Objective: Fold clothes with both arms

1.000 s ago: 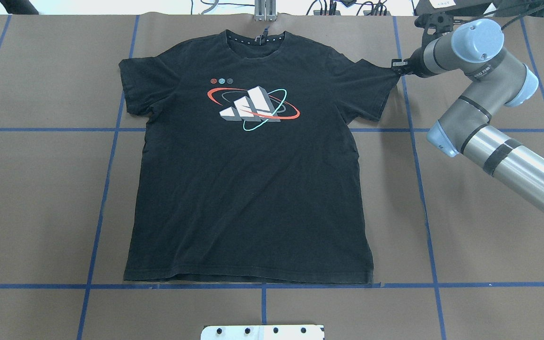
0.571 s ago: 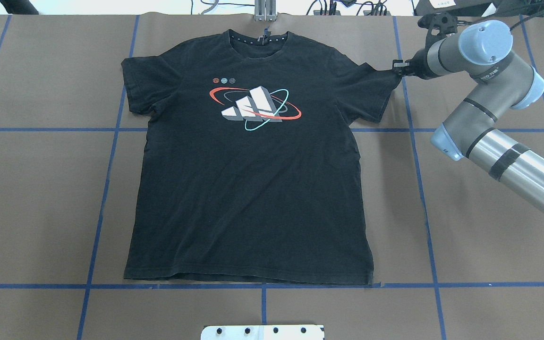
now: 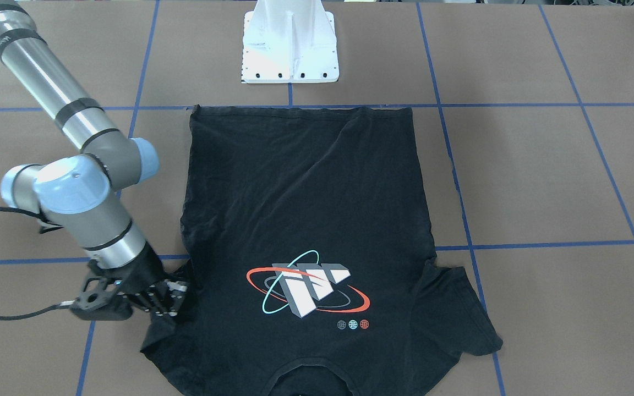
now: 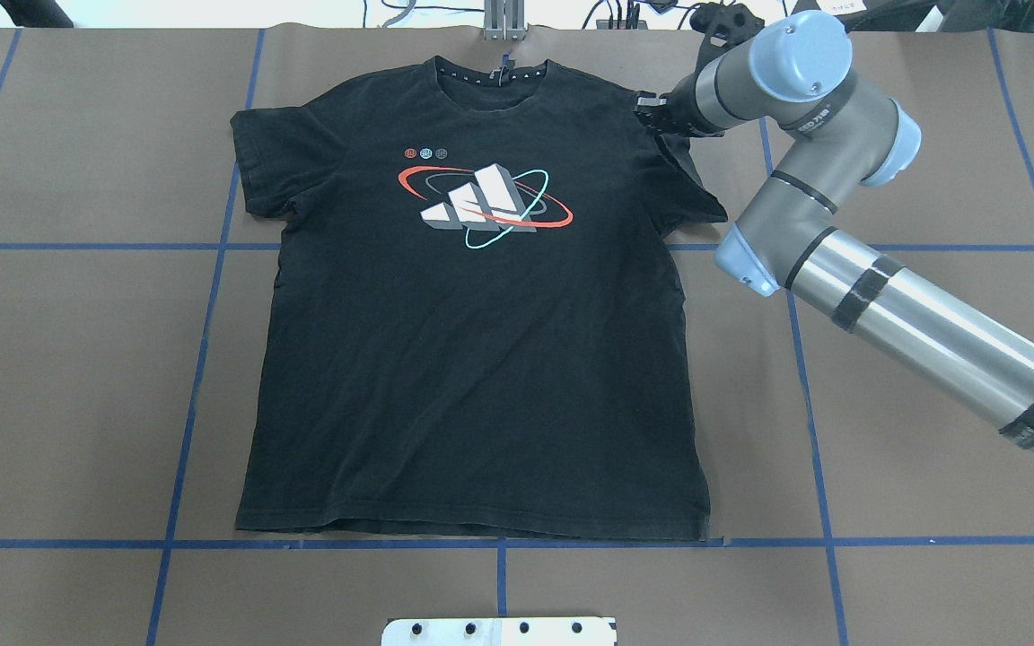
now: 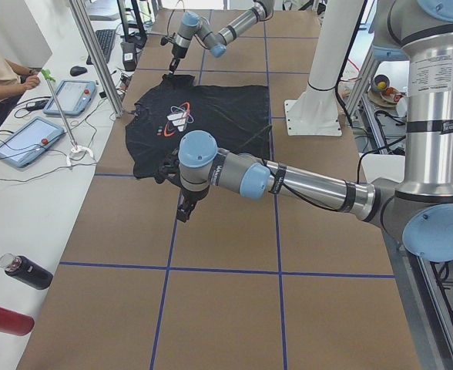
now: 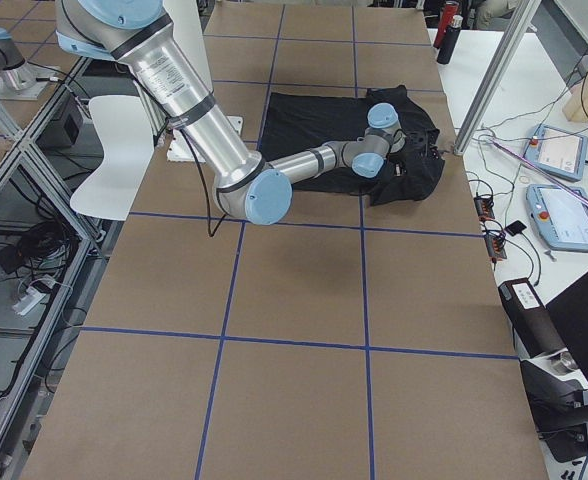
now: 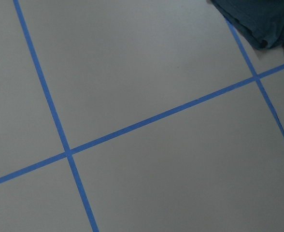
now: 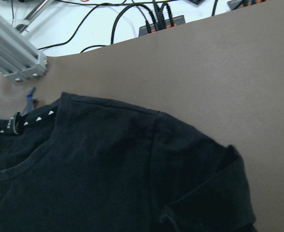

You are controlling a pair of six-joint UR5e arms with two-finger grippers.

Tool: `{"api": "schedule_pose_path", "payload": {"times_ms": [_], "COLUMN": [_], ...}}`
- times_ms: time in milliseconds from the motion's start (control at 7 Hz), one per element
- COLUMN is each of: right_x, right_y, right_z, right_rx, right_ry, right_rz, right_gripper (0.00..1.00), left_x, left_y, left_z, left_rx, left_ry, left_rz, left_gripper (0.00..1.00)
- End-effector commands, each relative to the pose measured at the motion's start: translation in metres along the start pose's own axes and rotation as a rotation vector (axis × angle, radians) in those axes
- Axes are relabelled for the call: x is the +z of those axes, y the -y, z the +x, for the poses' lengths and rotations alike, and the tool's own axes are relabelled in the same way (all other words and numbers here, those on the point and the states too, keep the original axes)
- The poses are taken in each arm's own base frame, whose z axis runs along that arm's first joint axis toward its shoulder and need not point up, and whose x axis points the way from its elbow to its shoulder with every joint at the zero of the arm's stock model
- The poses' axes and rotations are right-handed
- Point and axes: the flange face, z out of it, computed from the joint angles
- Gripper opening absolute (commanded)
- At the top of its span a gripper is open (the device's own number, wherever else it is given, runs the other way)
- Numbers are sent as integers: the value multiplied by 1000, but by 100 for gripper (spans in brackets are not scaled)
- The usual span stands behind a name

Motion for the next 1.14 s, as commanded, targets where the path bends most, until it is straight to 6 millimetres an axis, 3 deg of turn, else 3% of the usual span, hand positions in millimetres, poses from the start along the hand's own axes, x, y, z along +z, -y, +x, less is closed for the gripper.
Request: {"api": "schedule_pose_path", "payload": {"times_ms": [0, 143, 571, 714, 857, 1000], "right_x": [17, 24, 44, 46, 49, 46], "right_y": [-25, -28, -33, -34, -39, -41], "right_z": [-64, -79, -92, -90, -92, -95], "right_rx": [5, 0, -3, -1, -4, -4], "right_ry": [5, 4, -30, -36, -36, -27], "right_rz": [16, 7, 16, 18, 12, 12], "right_gripper": [0, 0, 0, 31, 99, 100], "left_x": [-1, -1, 0, 0, 1, 5], "left_y": [1, 0, -1, 0, 12, 38], "left_z": [1, 1, 1, 1, 0, -4], "left_rx": [13, 13, 11, 11, 27, 29], "left_ry": [2, 0, 0, 0, -1, -1], "left_rz": [12, 12, 9, 10, 19, 38], "left_gripper": [99, 99, 99, 99, 99, 99]}}
